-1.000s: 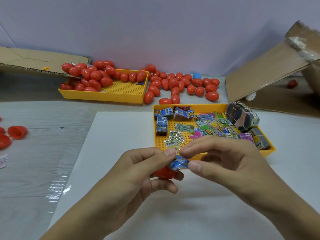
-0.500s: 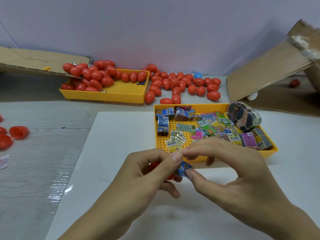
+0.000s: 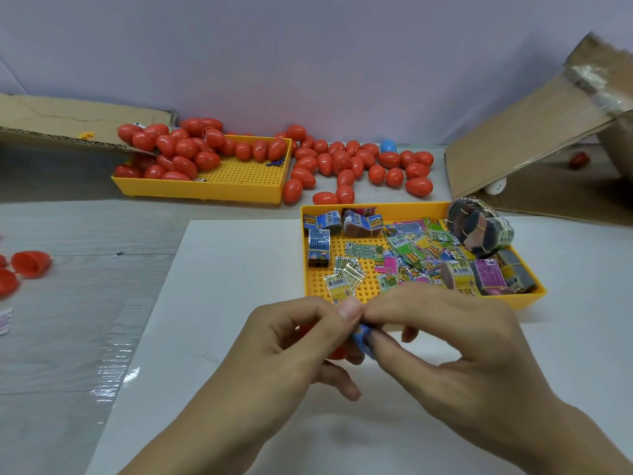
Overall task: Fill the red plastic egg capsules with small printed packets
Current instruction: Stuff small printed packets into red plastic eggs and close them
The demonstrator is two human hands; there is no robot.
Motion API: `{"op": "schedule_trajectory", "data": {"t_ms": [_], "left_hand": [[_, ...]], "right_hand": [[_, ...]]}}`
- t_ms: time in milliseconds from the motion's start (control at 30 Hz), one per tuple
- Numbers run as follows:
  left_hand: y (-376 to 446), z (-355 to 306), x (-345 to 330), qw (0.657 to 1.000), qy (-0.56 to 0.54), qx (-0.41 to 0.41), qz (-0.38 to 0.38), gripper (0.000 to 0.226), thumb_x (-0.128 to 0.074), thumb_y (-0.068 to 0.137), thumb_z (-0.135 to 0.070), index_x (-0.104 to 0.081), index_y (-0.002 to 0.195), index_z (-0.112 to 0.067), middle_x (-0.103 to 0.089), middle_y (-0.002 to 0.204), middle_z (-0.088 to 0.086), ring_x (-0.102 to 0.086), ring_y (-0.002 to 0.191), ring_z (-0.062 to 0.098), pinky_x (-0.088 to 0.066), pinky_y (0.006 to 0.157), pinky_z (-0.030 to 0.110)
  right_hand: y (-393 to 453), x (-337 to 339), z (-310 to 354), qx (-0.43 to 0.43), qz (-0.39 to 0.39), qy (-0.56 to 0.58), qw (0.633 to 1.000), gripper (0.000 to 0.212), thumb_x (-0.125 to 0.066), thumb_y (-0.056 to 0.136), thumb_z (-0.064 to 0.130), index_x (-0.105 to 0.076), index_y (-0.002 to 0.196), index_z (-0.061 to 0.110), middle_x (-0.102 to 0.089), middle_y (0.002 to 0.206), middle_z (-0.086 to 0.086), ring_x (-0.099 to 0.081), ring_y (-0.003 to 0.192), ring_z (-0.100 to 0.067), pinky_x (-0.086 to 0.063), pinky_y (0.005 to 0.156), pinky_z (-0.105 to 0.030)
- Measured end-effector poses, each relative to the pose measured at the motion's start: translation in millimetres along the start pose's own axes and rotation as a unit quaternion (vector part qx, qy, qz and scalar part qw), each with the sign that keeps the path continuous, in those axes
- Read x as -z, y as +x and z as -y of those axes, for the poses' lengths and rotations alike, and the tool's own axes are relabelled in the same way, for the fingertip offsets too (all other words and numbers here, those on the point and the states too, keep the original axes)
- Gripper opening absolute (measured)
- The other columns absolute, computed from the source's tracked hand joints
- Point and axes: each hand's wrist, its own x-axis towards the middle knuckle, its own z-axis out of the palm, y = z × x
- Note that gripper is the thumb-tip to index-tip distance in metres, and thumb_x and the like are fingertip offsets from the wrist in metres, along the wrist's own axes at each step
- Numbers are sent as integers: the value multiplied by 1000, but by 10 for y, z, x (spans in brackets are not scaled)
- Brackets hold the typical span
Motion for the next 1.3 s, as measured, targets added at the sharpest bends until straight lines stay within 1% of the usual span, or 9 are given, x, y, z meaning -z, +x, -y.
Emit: {"op": "schedule_trajectory", "data": {"t_ms": [167,300,467,567,700,967,1067,1167,1300], "left_hand": [[26,10,55,998,17,-47,-41,47,-68,69,-54,-72,62,-8,-66,77,10,-63,68,18,-53,58,27],[13,28,94,989,76,-117,-44,33,-71,70,-45,-75,77,-13,-68,83,6,-68,68,21,-55,65,34],[-18,35,58,982,106,-156,-19,18,-74,70,-35,-73,72,-17,-64,80,3,-60,56,15,-50,60,19],[-17,28,80,977,115,-176,-25,17,-74,71,-33,-71,69,-16,-63,81,0,-58,58,12,-48,59,17],[-38,45,64,967,156,-202,-9,13,-73,75,-31,-70,71,-19,-62,85,-5,-59,64,11,-47,62,16],[-46,22,58,960,161,-231,0,7,-71,79,-27,-70,76,-20,-62,91,-3,-62,74,15,-49,64,18],[-54,-6,73,963,145,-229,-3,9,-65,80,-27,-71,83,-21,-64,92,-1,-62,71,17,-50,66,21],[-66,-35,79,968,127,-215,2,25,-59,80,-26,-74,100,-24,-66,100,-1,-67,80,20,-52,70,19],[-47,-3,44,972,81,-221,-21,45,-62,81,-2,-57,122,-20,-69,105,4,-70,84,20,-56,73,20]], "right_hand": [[17,17,-27,-103,-52,89,989,17,-72,79,10,-75,88,24,-70,77,19,-66,68,-4,-52,56,-17],[32,20,-15,-134,-54,131,981,19,-70,79,12,-76,87,27,-71,76,17,-67,68,-6,-51,56,-14],[35,-3,-24,-147,-44,133,979,15,-71,79,15,-77,87,26,-70,73,16,-67,65,-7,-49,53,-16],[19,-10,-35,-156,-55,145,975,17,-71,79,15,-79,88,28,-72,76,15,-67,66,-8,-50,52,-17],[17,-27,-20,-129,-74,139,979,24,-71,82,20,-75,102,33,-73,84,15,-68,69,-10,-52,49,-22],[19,-13,-31,-96,-88,121,984,20,-65,82,22,-75,98,27,-71,82,15,-67,68,-12,-51,48,-24],[22,6,-39,-79,-100,102,987,18,-65,83,20,-77,93,28,-71,83,15,-67,71,-11,-51,48,-25],[29,23,-58,-68,-107,82,989,18,-64,84,19,-77,93,29,-70,85,17,-68,76,-11,-52,48,-25],[26,30,-75,-56,-106,65,991,19,-64,85,17,-75,96,28,-70,87,17,-68,78,-10,-52,48,-24]]}}
